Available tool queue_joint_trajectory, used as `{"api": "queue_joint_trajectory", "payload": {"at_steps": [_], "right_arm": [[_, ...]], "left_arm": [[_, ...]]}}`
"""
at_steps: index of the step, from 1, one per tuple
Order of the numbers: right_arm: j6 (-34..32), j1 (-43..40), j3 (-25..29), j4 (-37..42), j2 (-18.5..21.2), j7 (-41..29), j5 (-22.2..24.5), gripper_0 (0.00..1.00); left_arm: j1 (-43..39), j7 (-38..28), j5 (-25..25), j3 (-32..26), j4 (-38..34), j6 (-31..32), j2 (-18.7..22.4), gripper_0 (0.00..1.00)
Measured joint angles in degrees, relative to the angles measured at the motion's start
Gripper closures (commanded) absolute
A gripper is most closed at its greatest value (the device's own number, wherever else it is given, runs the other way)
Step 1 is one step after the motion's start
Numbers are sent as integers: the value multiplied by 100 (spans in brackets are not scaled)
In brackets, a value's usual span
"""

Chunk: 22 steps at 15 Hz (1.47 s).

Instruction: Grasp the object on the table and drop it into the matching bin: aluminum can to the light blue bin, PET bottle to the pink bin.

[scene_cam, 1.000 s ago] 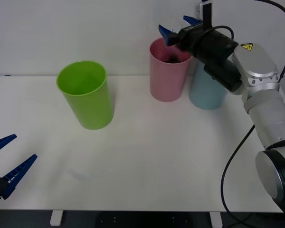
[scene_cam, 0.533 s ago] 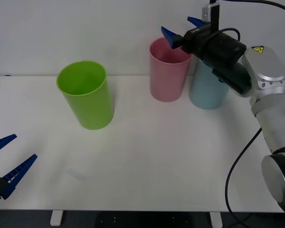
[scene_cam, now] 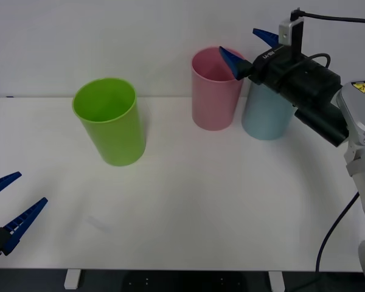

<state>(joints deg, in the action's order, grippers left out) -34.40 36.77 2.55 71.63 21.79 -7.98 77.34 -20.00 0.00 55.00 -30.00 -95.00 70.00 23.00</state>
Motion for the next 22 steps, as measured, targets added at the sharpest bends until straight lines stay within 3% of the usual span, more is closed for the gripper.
{"api": "queue_joint_trajectory", "payload": {"at_steps": [9,12,18,22], "right_arm": [[-234,-1934,34,1867,738,25,-466,0],[-736,-2619,408,2359,879,80,-517,0],[-1998,-3434,1228,2488,918,352,-514,0],[-2298,-3815,1522,2489,923,573,-514,0]], "left_arm": [[0,0,0,0,0,0,0,0],[0,0,0,0,0,0,0,0],[0,0,0,0,0,0,0,0],[0,0,0,0,0,0,0,0]]}}
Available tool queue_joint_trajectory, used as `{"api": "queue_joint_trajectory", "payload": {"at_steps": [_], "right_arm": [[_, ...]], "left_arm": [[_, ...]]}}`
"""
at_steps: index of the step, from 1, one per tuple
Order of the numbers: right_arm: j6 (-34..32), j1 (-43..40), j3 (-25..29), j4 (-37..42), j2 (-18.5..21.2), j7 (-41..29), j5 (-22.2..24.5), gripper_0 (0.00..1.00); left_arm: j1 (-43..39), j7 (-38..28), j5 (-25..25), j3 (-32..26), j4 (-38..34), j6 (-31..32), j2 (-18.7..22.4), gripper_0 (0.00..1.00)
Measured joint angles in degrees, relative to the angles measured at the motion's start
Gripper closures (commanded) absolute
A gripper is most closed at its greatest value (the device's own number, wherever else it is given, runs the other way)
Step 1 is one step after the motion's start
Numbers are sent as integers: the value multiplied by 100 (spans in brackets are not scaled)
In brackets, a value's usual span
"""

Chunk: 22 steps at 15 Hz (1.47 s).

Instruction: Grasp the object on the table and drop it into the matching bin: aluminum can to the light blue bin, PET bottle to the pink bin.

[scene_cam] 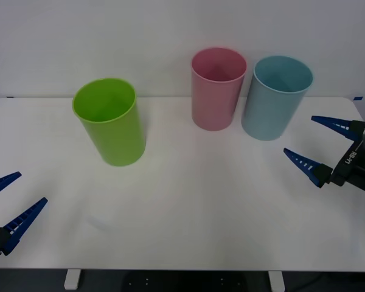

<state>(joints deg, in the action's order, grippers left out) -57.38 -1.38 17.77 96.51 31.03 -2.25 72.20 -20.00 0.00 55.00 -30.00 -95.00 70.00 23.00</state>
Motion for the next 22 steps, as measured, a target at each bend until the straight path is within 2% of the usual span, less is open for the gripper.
{"api": "queue_joint_trajectory", "payload": {"at_steps": [8,13,22], "right_arm": [[-104,-720,252,-1,-10,745,-32,0],[-613,-1166,473,-1,-25,630,-238,0],[-811,-1496,491,-1,-26,568,-400,0]], "left_arm": [[0,0,0,0,0,0,0,0],[0,0,0,0,0,0,0,0],[0,0,0,0,0,0,0,0]]}}
